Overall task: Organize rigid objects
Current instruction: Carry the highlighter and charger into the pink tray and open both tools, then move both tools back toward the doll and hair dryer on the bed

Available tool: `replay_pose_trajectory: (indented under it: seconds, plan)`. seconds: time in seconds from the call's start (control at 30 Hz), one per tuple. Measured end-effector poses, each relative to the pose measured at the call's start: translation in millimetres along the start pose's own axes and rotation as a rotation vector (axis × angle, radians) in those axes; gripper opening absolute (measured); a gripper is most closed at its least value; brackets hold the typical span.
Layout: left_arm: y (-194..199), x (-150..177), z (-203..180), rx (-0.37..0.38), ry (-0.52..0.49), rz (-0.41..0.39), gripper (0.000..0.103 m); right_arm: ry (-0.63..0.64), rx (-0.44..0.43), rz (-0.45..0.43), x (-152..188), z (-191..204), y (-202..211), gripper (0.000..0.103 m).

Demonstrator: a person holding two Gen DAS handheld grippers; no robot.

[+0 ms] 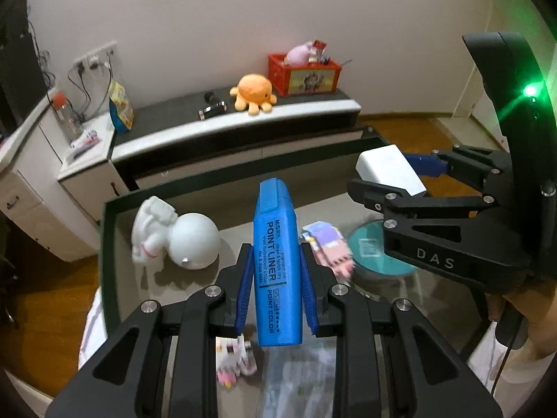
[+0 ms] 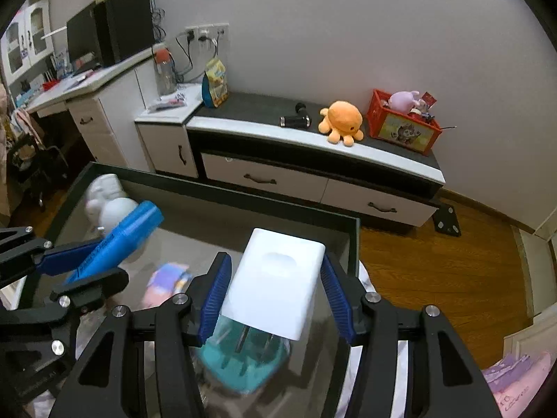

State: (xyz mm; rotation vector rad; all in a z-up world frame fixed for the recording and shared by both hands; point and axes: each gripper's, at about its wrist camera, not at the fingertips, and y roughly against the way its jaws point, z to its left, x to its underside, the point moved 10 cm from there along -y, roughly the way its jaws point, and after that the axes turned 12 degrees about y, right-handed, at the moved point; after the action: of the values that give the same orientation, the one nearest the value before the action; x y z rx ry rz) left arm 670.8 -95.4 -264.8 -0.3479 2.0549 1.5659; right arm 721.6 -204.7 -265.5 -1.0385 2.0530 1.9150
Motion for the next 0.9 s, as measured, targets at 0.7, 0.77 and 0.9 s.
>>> replay_pose_trajectory:
  seconds: [0.7,0.77,0.9]
  plan:
    - [1,1,19,-0.011,0.057,0.009,0.078,0.064,0.029,0.046,1,3,1,0.083]
    - [18,4,23,-0.011,0.063,-0.015,0.082,0.042,0.020,0.008,1,2,17,0.083]
    - [60,12,23,-0.002,0.057,-0.090,0.084,0.023,0.014,-0.078,7,8,59,0.083]
